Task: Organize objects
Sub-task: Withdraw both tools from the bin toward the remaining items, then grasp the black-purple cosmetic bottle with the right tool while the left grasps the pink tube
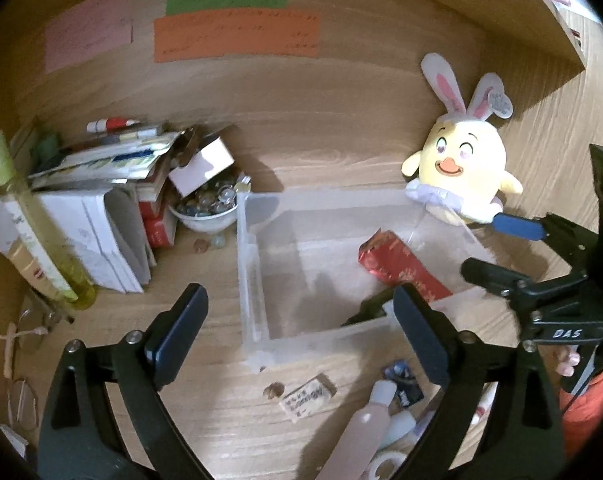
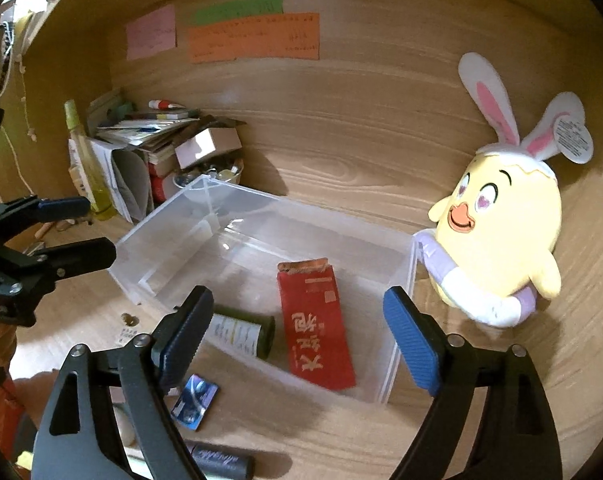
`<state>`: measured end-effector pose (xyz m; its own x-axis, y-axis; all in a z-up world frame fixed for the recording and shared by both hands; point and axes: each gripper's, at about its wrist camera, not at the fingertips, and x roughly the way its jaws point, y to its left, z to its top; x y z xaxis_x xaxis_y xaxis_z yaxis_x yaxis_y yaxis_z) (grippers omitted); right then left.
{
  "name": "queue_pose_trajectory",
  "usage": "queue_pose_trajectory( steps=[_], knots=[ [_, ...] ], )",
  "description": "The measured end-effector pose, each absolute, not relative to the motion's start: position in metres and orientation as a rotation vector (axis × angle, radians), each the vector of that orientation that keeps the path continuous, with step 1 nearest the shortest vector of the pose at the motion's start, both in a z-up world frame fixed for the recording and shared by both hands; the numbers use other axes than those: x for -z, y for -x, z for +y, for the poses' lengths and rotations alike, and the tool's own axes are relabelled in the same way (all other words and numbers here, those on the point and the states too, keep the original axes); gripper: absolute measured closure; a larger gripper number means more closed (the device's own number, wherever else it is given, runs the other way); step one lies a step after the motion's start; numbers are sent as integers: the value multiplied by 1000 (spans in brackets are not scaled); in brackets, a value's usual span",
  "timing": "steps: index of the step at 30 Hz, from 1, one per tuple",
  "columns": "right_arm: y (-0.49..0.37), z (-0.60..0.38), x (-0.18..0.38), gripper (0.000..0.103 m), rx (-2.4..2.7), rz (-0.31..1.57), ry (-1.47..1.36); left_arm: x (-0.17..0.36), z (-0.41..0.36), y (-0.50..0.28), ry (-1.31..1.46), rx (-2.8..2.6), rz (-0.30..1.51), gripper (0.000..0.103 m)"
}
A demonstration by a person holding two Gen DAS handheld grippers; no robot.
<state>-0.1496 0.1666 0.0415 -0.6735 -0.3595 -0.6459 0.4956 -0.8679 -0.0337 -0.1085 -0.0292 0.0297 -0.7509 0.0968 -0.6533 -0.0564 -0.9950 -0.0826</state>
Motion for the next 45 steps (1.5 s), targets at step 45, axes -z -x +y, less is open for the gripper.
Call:
queue_pose_trajectory(
  steps=[45],
  knots=[
    [80, 173, 48, 19, 2316, 162, -1189, 53, 20, 88, 1387, -2540, 52, 33]
  ],
)
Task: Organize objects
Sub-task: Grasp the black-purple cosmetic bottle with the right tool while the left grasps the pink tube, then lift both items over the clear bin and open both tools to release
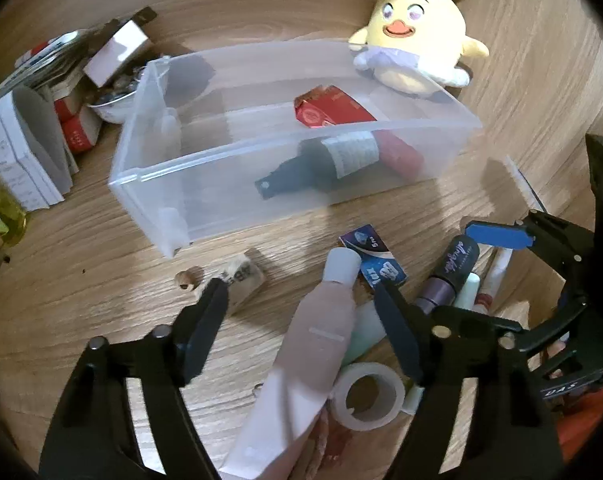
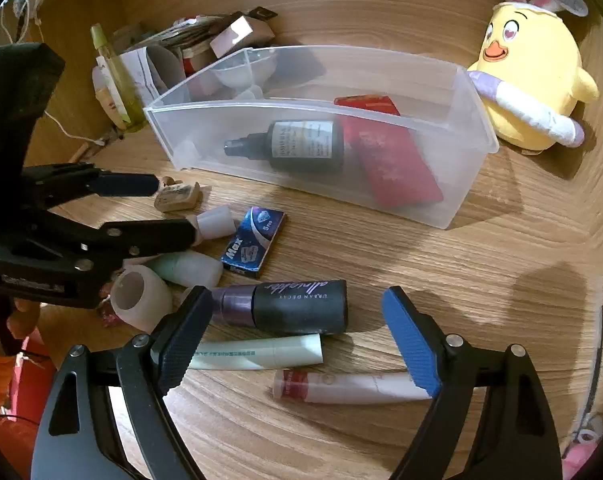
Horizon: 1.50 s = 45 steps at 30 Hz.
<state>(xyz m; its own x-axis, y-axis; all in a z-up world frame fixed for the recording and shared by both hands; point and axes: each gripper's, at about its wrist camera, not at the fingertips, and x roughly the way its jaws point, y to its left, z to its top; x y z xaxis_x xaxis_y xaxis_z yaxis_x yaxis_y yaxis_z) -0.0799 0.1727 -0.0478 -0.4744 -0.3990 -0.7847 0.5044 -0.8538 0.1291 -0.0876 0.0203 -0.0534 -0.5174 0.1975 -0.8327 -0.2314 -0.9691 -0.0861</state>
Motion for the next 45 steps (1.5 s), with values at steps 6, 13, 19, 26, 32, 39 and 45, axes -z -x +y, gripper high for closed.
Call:
queue_pose_trajectory(
  steps=[6, 13, 19, 26, 32, 39, 45],
  knots=[
    [85, 180, 47, 37, 2275, 71, -1186, 59, 28, 94, 1401, -2522, 84, 44],
    [85, 179, 44, 46, 2304, 80, -1154, 59, 30, 95, 1399, -2517, 94, 67],
    [92, 191, 38, 66, 2343, 69, -1143, 63, 32, 100, 1401, -2512, 112, 74],
    [95, 200, 37, 35, 2332, -5, -1202, 63, 29, 100, 1380, -2538, 101, 79],
    [87, 188, 31, 23, 2336, 81, -1145, 57, 20, 96, 1349, -2572, 76, 80],
    [82, 162, 45, 20, 2292, 195, -1198, 47, 6, 86, 1306, -2621, 10, 80],
    [78, 153, 51, 16, 2290, 225, -1229, 45, -3, 84, 1296, -2637, -18, 80]
  ],
)
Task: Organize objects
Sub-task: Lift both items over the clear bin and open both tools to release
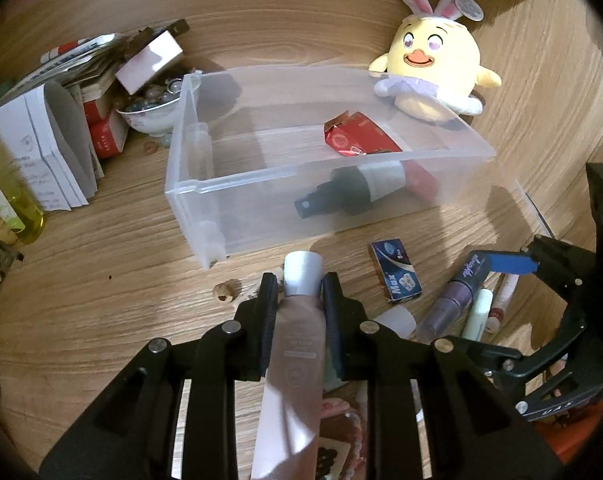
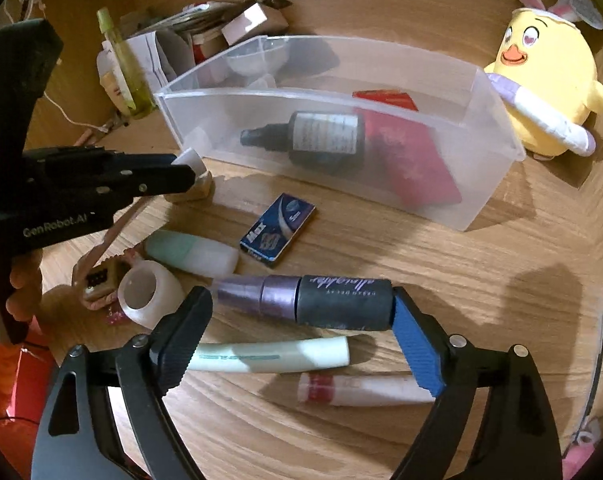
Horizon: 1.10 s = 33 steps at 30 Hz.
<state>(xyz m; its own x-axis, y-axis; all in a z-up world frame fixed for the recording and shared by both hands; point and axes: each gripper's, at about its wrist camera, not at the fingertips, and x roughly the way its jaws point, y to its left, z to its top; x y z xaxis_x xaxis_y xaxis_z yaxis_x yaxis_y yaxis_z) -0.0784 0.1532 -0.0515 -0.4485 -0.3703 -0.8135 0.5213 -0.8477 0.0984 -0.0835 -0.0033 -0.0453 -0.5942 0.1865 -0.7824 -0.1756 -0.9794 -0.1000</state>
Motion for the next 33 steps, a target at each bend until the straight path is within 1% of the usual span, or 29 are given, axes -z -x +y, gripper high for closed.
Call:
queue_pose_trajectory(
  steps=[7, 12, 14, 18, 23, 33],
  knots=[
    [81, 145, 60, 9, 2317, 220, -1271, 41, -12, 79, 1256, -2652, -68, 80],
    [83, 143, 62, 9, 2360, 211, -1264, 32, -17, 73, 1208, -2678, -86, 80],
    [81, 141, 63, 11, 2373, 239, -1254, 28, -19, 72, 1190, -2684, -96, 80],
    [74, 142, 59, 11, 2409, 286, -1210, 16, -25, 69, 1142, -2706, -120, 80],
    [71, 148, 46, 11, 2439, 296, -1159, 1, -30, 66, 1083, -2735, -146, 81],
    [79, 170, 4, 11, 2524, 219, -1013, -35, -30, 57, 944, -2781, -176, 81]
  ],
)
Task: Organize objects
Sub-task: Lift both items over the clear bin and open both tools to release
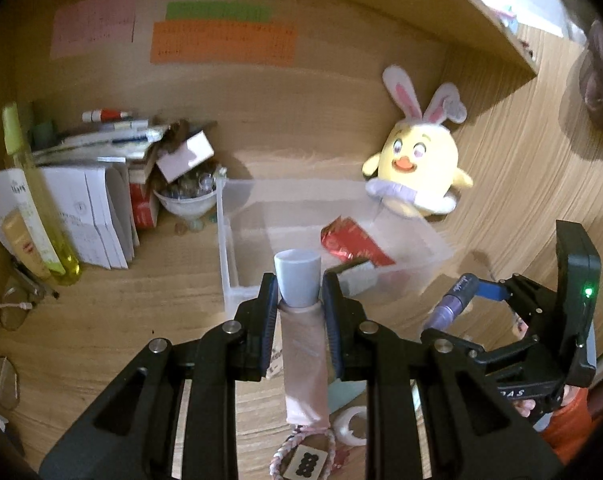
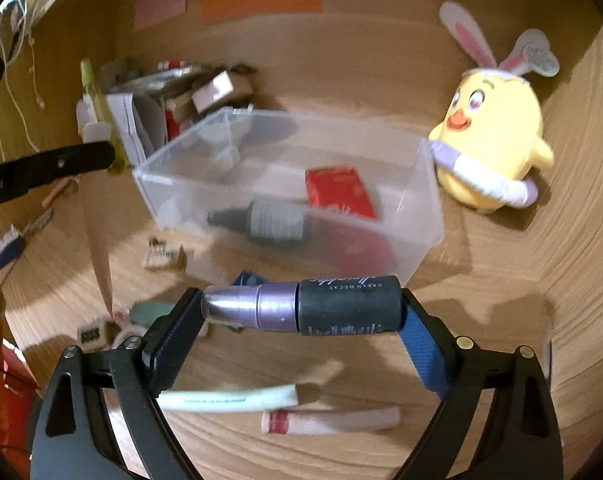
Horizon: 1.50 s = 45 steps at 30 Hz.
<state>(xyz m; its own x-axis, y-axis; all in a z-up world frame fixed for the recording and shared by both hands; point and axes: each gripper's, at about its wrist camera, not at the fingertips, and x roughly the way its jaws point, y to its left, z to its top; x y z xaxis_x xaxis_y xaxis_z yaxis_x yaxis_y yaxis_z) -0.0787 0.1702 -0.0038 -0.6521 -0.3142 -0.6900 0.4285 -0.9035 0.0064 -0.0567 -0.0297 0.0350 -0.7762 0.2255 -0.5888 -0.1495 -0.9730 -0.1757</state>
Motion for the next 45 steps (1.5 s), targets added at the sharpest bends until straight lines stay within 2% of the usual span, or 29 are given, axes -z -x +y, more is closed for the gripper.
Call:
queue_pose_trajectory(
  steps=[17, 29, 37, 45],
  knots=[
    [111, 183, -39, 11, 2535, 69, -872, -83, -18, 66, 771, -2853, -190, 81],
    [134, 174, -63, 11, 2527, 111, -775, -111, -26, 84, 691, -2956, -224, 81],
    [158, 162, -60, 11, 2513, 136, -784, -96, -35, 115, 768, -3005, -239, 81],
    [186, 156, -28, 11, 2481, 137, -912, -62, -41, 150, 919, -2957, -271, 81]
  ],
)
